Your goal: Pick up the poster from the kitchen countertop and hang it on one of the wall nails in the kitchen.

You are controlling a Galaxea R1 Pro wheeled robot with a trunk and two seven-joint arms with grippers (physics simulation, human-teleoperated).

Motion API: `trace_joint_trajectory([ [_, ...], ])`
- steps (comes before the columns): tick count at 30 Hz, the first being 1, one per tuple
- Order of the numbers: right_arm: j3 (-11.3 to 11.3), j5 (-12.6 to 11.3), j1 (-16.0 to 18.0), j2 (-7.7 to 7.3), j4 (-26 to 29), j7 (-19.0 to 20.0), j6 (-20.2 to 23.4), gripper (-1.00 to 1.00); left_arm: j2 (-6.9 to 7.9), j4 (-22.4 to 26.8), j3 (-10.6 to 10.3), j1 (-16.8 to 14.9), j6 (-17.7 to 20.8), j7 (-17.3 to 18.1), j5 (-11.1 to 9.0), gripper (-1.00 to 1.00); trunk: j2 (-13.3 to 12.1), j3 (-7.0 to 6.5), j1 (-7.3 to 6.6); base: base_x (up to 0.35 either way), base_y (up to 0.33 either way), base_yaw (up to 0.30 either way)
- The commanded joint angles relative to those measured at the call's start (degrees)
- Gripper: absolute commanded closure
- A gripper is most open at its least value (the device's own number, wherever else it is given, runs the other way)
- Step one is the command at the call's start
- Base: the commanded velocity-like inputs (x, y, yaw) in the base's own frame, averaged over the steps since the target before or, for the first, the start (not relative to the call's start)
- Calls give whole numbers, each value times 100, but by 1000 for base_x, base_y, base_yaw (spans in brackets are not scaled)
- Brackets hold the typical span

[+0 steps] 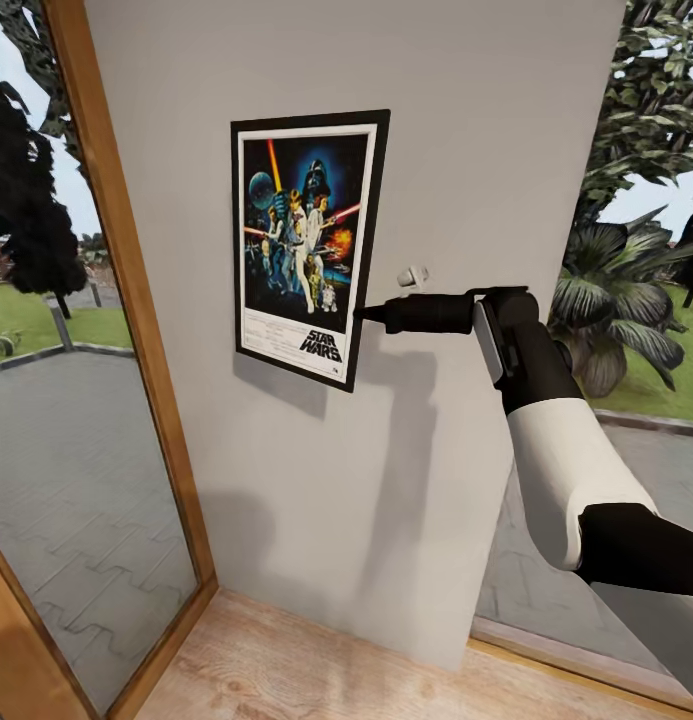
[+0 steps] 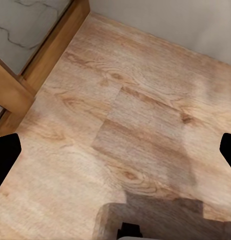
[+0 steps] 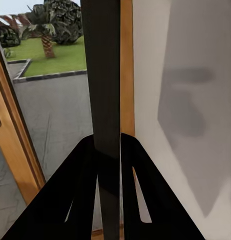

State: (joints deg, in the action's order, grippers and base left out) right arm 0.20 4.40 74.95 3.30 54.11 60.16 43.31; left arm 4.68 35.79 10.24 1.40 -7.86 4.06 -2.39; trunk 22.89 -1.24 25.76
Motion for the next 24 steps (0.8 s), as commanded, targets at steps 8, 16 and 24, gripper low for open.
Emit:
trace_joint_trajectory([
  [8, -14, 33, 1, 0, 3, 40, 37, 100, -2, 1, 14, 3, -5, 42, -25, -100, 3, 1, 2, 4, 0, 0],
  [16, -19, 35, -1, 2, 5, 41, 37, 100, -2, -1, 10, 2, -2, 42, -25, -100, 3, 1, 2, 48, 0, 0],
  [24, -20, 35, -7, 0, 7, 41, 37, 100, -2, 1, 6, 2, -4, 42, -25, -100, 3, 1, 2, 141, -13, 0],
])
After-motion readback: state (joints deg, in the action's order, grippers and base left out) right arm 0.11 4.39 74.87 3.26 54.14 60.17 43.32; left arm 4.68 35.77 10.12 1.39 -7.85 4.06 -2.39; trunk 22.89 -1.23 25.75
